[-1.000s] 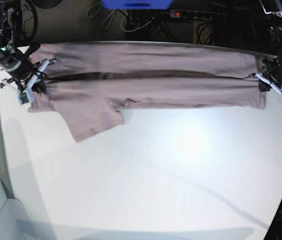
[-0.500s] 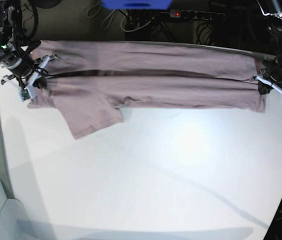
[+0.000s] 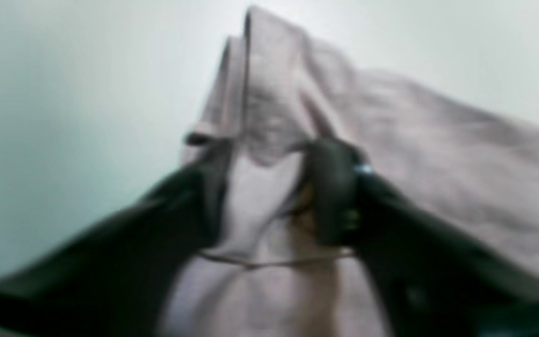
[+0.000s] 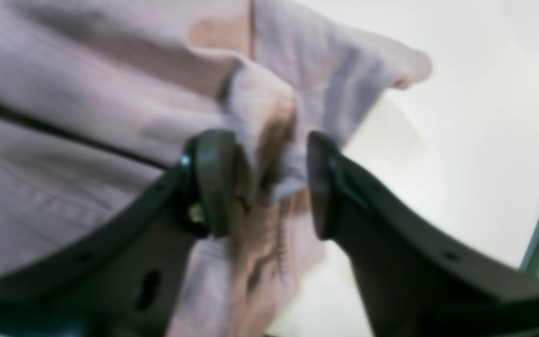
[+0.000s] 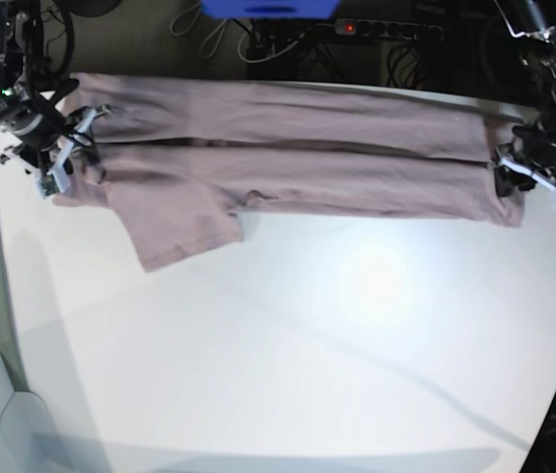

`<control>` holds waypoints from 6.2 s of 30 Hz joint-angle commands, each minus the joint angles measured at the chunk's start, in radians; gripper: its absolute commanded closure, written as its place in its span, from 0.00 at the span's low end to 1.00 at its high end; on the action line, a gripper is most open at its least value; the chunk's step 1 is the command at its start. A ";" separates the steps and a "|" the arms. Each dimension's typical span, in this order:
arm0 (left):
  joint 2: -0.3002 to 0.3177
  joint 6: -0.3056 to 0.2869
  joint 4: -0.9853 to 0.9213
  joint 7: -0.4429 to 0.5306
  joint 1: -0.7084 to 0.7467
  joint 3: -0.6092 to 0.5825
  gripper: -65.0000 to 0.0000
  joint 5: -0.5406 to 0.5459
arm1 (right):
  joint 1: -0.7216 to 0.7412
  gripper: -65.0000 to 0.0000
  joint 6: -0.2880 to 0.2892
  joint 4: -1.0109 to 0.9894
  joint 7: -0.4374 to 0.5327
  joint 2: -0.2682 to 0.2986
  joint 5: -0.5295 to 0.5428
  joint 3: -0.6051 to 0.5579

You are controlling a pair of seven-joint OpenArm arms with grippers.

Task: Layout the t-shirt on the table in an organized manner, then fold the t-shirt properly
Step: 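Lower the folded hem onto the shirt with both grippers, then grasp the hanging sleeve with the right gripper and tuck it onto the strip, then release the strip end with the left gripper and move it to the strip's middle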

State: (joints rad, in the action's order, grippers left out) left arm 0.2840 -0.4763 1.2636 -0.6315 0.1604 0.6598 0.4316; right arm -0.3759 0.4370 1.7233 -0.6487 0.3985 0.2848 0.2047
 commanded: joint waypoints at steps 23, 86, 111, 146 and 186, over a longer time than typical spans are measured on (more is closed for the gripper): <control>-0.021 0.023 0.000 -0.066 0.011 0.007 0.36 -0.056 | 0.398 0.48 0.174 0.152 -0.375 -0.105 0.006 -0.040; -0.022 0.023 -0.008 -0.066 0.017 0.013 0.36 -0.047 | 0.176 1.00 0.174 0.280 -0.371 -0.125 0.006 0.028; -0.022 0.023 0.008 -0.066 0.031 0.013 0.24 -0.047 | 0.027 1.00 0.176 0.004 -0.155 -0.131 0.006 0.043; 0.031 0.021 0.135 -0.285 0.031 0.140 0.13 -0.058 | 0.090 1.00 0.176 -0.164 -0.082 -0.129 0.006 0.042; 0.017 0.021 0.101 -0.288 -0.009 0.101 1.00 -0.049 | 0.091 1.00 0.176 -0.164 -0.082 -0.129 0.006 0.042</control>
State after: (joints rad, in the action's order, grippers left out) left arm 0.2882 -0.4564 1.3563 -0.9134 0.1574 0.7612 0.3855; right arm -0.2790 0.6170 1.5642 -0.6758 0.2630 0.3378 0.2478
